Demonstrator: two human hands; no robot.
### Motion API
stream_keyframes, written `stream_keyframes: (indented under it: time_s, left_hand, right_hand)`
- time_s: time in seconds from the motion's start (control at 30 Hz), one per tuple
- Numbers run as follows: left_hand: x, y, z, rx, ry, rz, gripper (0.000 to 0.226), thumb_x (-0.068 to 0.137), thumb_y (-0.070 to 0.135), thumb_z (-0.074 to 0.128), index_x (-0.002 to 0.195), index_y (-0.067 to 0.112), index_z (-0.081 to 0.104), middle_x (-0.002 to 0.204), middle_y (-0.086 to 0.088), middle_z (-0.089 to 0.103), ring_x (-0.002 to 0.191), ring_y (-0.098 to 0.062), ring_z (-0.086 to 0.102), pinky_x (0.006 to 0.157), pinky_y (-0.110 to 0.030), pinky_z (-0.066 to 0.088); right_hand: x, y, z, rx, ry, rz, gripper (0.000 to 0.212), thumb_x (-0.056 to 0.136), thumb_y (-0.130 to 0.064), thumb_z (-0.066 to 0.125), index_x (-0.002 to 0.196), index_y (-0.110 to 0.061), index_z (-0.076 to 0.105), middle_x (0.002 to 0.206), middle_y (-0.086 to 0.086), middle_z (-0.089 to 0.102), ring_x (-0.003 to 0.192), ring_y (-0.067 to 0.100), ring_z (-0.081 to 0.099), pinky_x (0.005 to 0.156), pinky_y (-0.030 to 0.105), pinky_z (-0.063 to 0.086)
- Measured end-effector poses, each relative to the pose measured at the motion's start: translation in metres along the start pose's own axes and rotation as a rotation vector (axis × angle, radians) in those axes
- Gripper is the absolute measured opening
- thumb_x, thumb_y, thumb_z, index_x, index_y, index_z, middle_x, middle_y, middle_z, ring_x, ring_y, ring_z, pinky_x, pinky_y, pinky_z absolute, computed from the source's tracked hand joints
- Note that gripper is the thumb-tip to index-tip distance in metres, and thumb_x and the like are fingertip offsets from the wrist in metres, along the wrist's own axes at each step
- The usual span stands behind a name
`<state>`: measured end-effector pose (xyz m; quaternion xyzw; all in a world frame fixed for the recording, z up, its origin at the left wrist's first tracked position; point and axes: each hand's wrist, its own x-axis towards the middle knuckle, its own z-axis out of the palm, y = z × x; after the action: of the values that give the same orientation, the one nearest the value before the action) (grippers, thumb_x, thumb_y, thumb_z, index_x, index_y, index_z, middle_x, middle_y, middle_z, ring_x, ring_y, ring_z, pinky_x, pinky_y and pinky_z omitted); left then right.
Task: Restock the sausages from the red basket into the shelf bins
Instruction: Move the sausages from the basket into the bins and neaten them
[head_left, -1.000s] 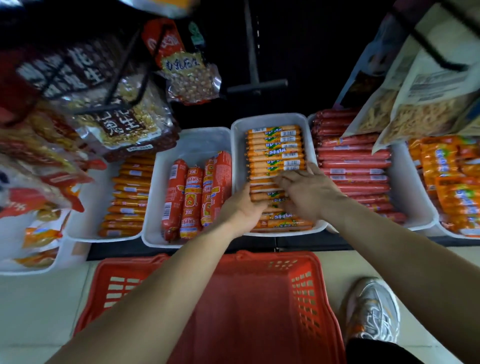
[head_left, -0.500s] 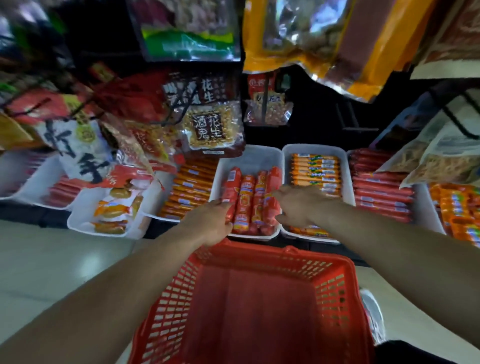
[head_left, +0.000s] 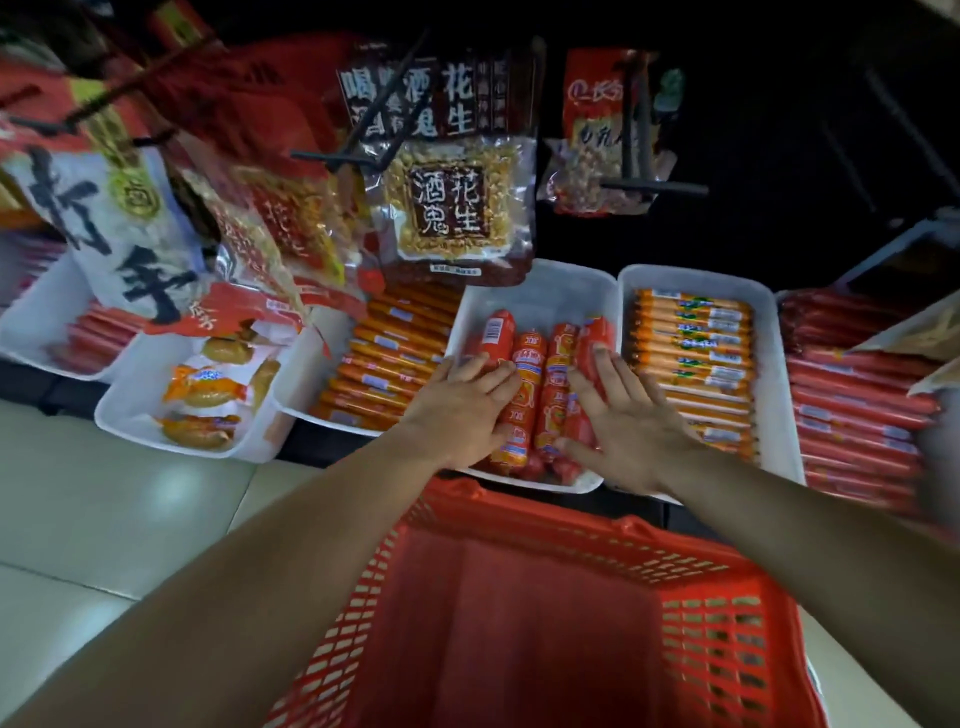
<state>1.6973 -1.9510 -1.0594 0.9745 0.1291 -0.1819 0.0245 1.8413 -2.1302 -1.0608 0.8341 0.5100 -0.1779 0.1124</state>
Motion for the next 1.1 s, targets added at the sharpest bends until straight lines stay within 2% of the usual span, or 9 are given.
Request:
stream_keyframes:
  time_s: [0.07, 0.13, 0.27, 0.4, 0.47, 0.57, 0.87, 1.0, 1.1]
  left_hand:
    - [0.0, -0.003, 0.007, 0.009, 0.056, 0.005, 0.071, 0.1, 0.058, 0.026, 0.159, 0.028, 0.0, 0.166, 0.011, 0.0, 0.153, -0.021, -0.004, 0.123, -0.051, 0.002]
    - [-0.005, -0.007, 0.015, 0.041, 0.121, -0.014, 0.068, 0.099, 0.06, 0.024, 0.158, 0.028, 0.011, 0.166, 0.01, 0.007, 0.153, -0.023, 0.003, 0.122, -0.052, 0.008]
    - [-0.014, -0.023, 0.019, 0.075, 0.277, -0.087, 0.06, 0.092, 0.055, 0.026, 0.142, 0.03, 0.046, 0.154, 0.004, 0.035, 0.142, -0.027, 0.031, 0.114, -0.054, 0.027]
    - [-0.005, -0.014, 0.012, 0.01, 0.326, -0.084, 0.056, 0.088, 0.055, 0.041, 0.126, 0.018, 0.061, 0.142, -0.004, 0.047, 0.135, -0.028, 0.041, 0.11, -0.049, 0.036]
    - [-0.001, 0.002, 0.013, -0.033, 0.315, -0.079, 0.058, 0.092, 0.056, 0.048, 0.128, 0.012, 0.058, 0.148, -0.007, 0.042, 0.138, -0.028, 0.04, 0.111, -0.044, 0.036]
    - [0.003, 0.015, 0.014, -0.082, 0.29, -0.105, 0.073, 0.093, 0.065, 0.041, 0.137, 0.007, 0.049, 0.155, -0.011, 0.036, 0.143, -0.027, 0.037, 0.11, -0.041, 0.039]
    - [0.006, 0.016, 0.009, -0.005, 0.271, -0.242, 0.093, 0.077, 0.078, 0.054, 0.141, 0.012, 0.037, 0.146, -0.009, 0.033, 0.133, -0.027, 0.044, 0.098, -0.04, 0.048]
    - [0.006, 0.015, 0.011, -0.076, 0.296, -0.16, 0.08, 0.083, 0.063, 0.059, 0.147, 0.025, 0.031, 0.148, -0.006, 0.034, 0.134, -0.028, 0.04, 0.101, -0.045, 0.049]
    - [0.005, 0.013, 0.017, -0.079, 0.364, 0.034, 0.054, 0.091, 0.047, 0.043, 0.143, 0.032, 0.045, 0.158, 0.001, 0.033, 0.144, -0.026, 0.032, 0.115, -0.051, 0.033]
  right_hand:
    - [0.001, 0.001, 0.002, 0.008, 0.007, -0.014, 0.098, 0.078, -0.085, 0.002, 0.154, -0.03, -0.024, 0.153, 0.011, -0.045, 0.147, 0.026, -0.031, 0.123, 0.05, -0.008]
    - [0.001, 0.002, 0.003, 0.015, 0.014, -0.032, 0.101, 0.074, -0.085, -0.001, 0.154, -0.029, -0.024, 0.152, 0.011, -0.046, 0.146, 0.025, -0.032, 0.122, 0.046, -0.012]
    - [-0.001, 0.006, 0.002, 0.042, 0.028, -0.063, 0.095, 0.087, -0.081, 0.017, 0.155, -0.028, -0.024, 0.153, 0.012, -0.045, 0.145, 0.024, -0.033, 0.118, 0.037, -0.016]
    - [-0.003, 0.003, 0.006, 0.105, 0.046, -0.057, 0.09, 0.093, -0.075, 0.023, 0.155, -0.028, -0.023, 0.152, 0.01, -0.046, 0.145, 0.023, -0.034, 0.119, 0.036, -0.015]
    - [-0.002, 0.001, 0.009, 0.118, 0.06, -0.044, 0.09, 0.093, -0.074, 0.024, 0.156, -0.028, -0.023, 0.152, 0.009, -0.048, 0.145, 0.023, -0.035, 0.12, 0.037, -0.013]
    - [-0.001, 0.001, 0.012, 0.114, 0.066, -0.033, 0.09, 0.092, -0.075, 0.022, 0.156, -0.029, -0.022, 0.152, 0.009, -0.047, 0.145, 0.023, -0.035, 0.124, 0.043, -0.008]
    - [0.0, 0.003, 0.016, 0.126, 0.067, -0.024, 0.09, 0.092, -0.076, 0.022, 0.156, -0.029, -0.022, 0.152, 0.009, -0.047, 0.145, 0.024, -0.034, 0.124, 0.048, -0.005]
    - [0.0, 0.004, 0.016, 0.133, 0.077, -0.031, 0.09, 0.092, -0.075, 0.021, 0.156, -0.029, -0.021, 0.153, 0.009, -0.045, 0.147, 0.024, -0.032, 0.124, 0.049, -0.003]
    - [0.001, 0.005, 0.017, 0.131, 0.084, -0.035, 0.089, 0.092, -0.075, 0.021, 0.156, -0.028, -0.02, 0.153, 0.01, -0.045, 0.147, 0.024, -0.031, 0.124, 0.049, -0.003]
